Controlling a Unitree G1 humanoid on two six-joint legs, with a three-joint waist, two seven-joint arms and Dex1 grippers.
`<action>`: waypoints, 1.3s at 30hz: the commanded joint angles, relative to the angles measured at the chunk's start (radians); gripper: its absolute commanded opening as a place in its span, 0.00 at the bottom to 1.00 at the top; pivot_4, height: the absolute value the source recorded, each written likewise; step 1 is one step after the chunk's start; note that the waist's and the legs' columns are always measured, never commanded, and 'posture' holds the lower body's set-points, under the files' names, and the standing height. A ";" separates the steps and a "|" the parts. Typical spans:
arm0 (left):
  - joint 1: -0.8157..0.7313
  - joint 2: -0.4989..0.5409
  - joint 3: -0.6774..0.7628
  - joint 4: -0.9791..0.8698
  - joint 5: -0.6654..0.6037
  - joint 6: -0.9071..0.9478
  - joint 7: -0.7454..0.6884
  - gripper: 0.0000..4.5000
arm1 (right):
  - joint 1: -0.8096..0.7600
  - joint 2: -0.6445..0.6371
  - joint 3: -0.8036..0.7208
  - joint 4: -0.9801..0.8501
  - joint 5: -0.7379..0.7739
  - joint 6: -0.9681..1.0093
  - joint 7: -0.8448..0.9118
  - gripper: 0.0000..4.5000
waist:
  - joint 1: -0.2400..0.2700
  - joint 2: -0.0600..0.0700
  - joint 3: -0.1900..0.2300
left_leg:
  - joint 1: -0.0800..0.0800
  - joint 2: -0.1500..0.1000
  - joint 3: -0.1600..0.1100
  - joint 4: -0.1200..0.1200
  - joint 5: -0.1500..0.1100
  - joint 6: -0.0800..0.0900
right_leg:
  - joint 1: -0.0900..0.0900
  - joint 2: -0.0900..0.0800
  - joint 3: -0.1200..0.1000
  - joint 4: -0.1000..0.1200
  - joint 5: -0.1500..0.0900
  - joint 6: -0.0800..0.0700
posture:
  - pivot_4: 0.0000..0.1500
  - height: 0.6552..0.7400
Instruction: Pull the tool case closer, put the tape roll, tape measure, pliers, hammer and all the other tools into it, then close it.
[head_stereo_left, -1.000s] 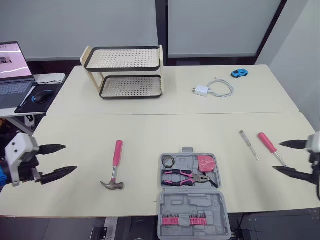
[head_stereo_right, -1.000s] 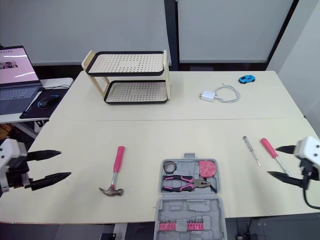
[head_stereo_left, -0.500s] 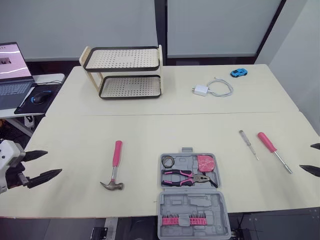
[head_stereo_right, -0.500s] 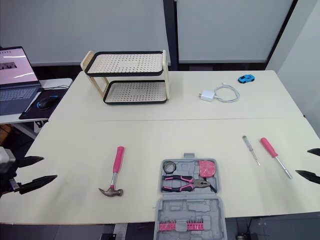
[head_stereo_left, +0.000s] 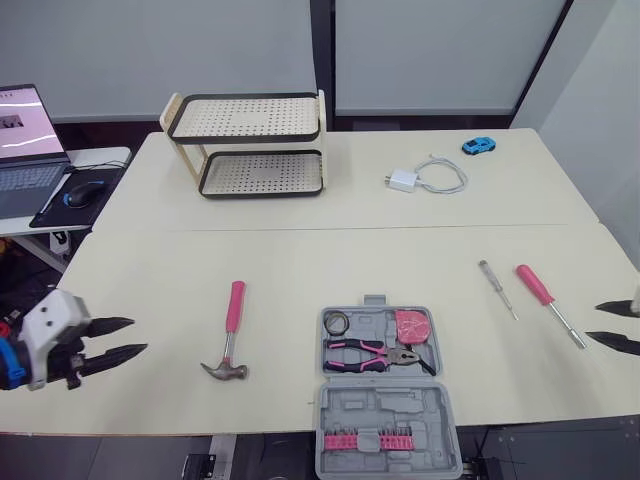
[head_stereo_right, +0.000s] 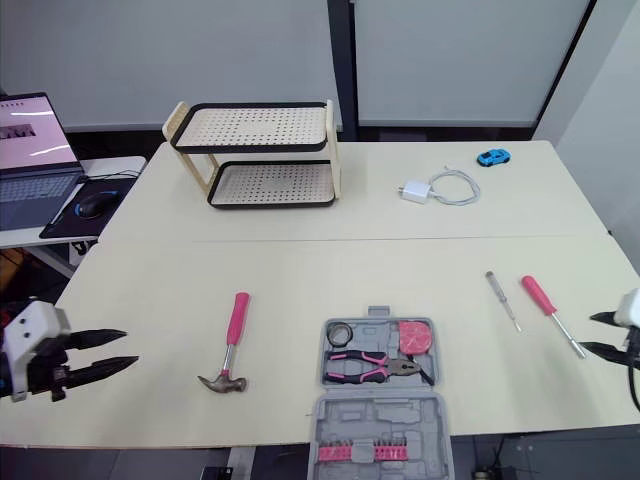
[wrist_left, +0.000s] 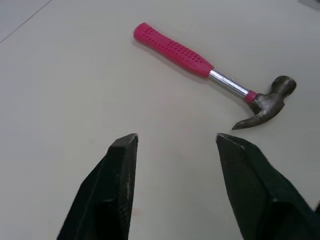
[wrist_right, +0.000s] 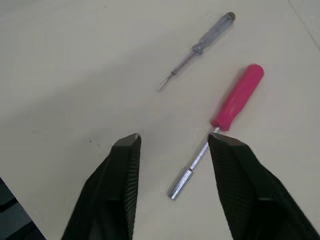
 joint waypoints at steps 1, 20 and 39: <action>-0.002 -0.001 -0.083 -0.182 0.007 0.075 0.031 0.21 | -0.005 0.029 0.074 -0.166 -0.011 0.069 -0.041 0.18 | 0.000 0.000 0.000 | 0.000 0.000 0.000 0.000 0.000 0.000 | 0.000 0.000 0.000 0.000 0.000 0.000 | 1.00 1.00; -0.182 -0.204 -0.684 -0.466 0.199 0.337 0.251 0.00 | -0.026 0.155 0.434 -0.544 -0.106 0.334 -0.171 0.00 | 0.005 0.000 0.000 | -0.001 -0.003 -0.005 0.002 0.000 0.000 | 0.001 0.000 -0.001 0.000 0.000 0.000 | 1.00 1.00; -0.236 -0.346 -0.811 -0.412 0.276 0.365 0.331 0.00 | -0.085 0.206 0.553 -0.527 -0.160 0.352 -0.206 0.00 | 0.006 0.000 0.000 | -0.001 -0.004 -0.006 0.003 0.000 0.000 | 0.001 0.000 -0.002 0.000 0.000 0.000 | 1.00 1.00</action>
